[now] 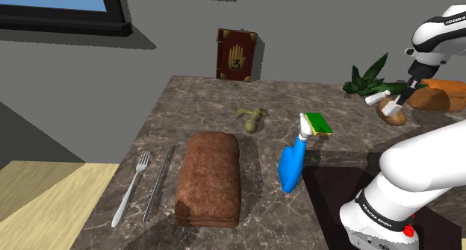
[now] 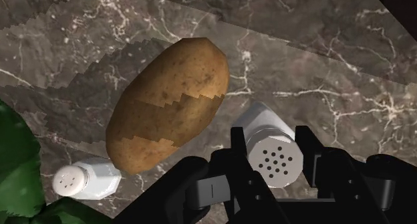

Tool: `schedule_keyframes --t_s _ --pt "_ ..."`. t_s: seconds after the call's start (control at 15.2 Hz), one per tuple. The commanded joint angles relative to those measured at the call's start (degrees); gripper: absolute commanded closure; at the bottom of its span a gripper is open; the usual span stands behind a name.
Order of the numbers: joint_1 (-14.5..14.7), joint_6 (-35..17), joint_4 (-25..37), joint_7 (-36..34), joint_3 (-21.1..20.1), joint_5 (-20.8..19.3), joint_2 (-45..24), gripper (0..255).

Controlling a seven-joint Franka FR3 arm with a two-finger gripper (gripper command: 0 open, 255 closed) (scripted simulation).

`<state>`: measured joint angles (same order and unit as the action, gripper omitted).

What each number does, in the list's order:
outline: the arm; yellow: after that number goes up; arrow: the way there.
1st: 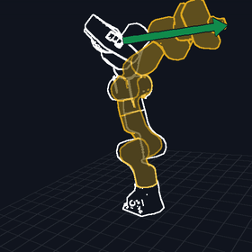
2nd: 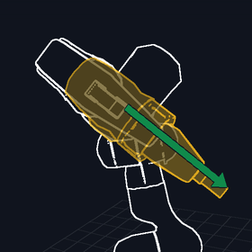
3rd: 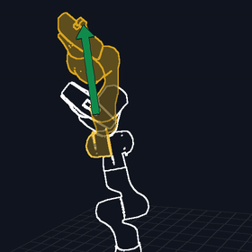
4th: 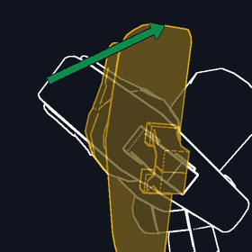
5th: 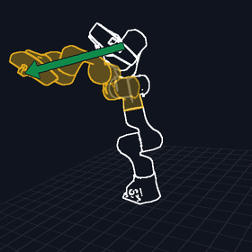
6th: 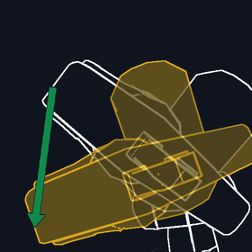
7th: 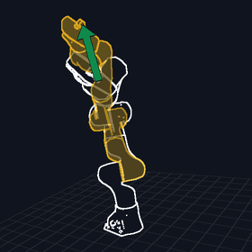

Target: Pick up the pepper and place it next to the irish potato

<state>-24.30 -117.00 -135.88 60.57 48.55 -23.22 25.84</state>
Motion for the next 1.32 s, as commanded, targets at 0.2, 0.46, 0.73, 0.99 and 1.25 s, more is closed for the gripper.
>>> schedule_keyframes --t_s 0.2,0.46,0.73,0.99,1.25 --pt "0.4 -4.5 -2.7 0.1 1.8 -0.1 -1.8 255" --pt "1.1 -8.1 -4.5 0.6 3.6 0.1 -3.7 255" --pt "1.5 -9.9 -5.3 0.9 4.4 0.4 -4.8 255" --pt "1.5 -9.9 -5.3 0.9 4.4 0.4 -4.8 255" --pt "1.5 -9.8 -5.3 0.9 4.4 0.4 -4.8 0"
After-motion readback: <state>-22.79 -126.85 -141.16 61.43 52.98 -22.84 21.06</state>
